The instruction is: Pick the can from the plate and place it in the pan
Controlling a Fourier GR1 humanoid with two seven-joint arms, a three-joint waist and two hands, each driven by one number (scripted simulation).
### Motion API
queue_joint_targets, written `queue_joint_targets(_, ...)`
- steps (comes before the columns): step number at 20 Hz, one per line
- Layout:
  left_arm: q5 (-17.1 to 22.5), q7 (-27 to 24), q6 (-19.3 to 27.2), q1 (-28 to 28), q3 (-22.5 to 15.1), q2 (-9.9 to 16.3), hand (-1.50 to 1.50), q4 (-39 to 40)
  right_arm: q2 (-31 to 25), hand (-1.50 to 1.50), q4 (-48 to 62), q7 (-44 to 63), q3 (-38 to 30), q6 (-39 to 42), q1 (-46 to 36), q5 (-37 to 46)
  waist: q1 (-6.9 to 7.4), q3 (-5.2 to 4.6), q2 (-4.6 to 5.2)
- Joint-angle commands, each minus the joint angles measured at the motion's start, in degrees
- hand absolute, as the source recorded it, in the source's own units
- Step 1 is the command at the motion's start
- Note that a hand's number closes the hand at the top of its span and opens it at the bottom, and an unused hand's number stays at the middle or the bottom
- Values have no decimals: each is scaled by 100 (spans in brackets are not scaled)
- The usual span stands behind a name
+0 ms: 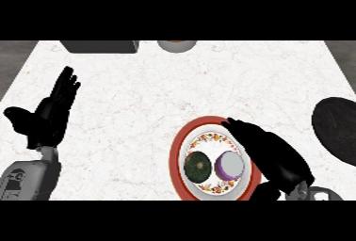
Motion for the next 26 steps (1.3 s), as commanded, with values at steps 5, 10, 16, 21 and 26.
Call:
queue_joint_targets(5, -157, 140, 22, -266, 78, -146, 0, 210, 384, -150, 539, 405, 110, 628, -471, 409, -7, 0, 4)
queue_joint_targets(10, -74, -176, -205, -277, 308, -147, 0, 475, 509, -150, 732, -133, 502, 17, 256, 989, -23, 0, 3)
queue_joint_targets(16, -329, 429, -28, 325, 32, -361, 0, -688, 347, -150, 1332, -760, 76, 80, -73, 1269, 9, 2, -3)
queue_joint_targets(21, -243, -151, -378, 345, 270, -255, 0, -137, 681, -150, 2094, -860, 232, -105, -222, 1642, 13, 1, 2)
queue_joint_targets(26, -384, 27, -224, -5, 345, -318, 0, 11, 1103, -150, 2205, -619, 132, 297, -389, 1633, 5, 1, 4)
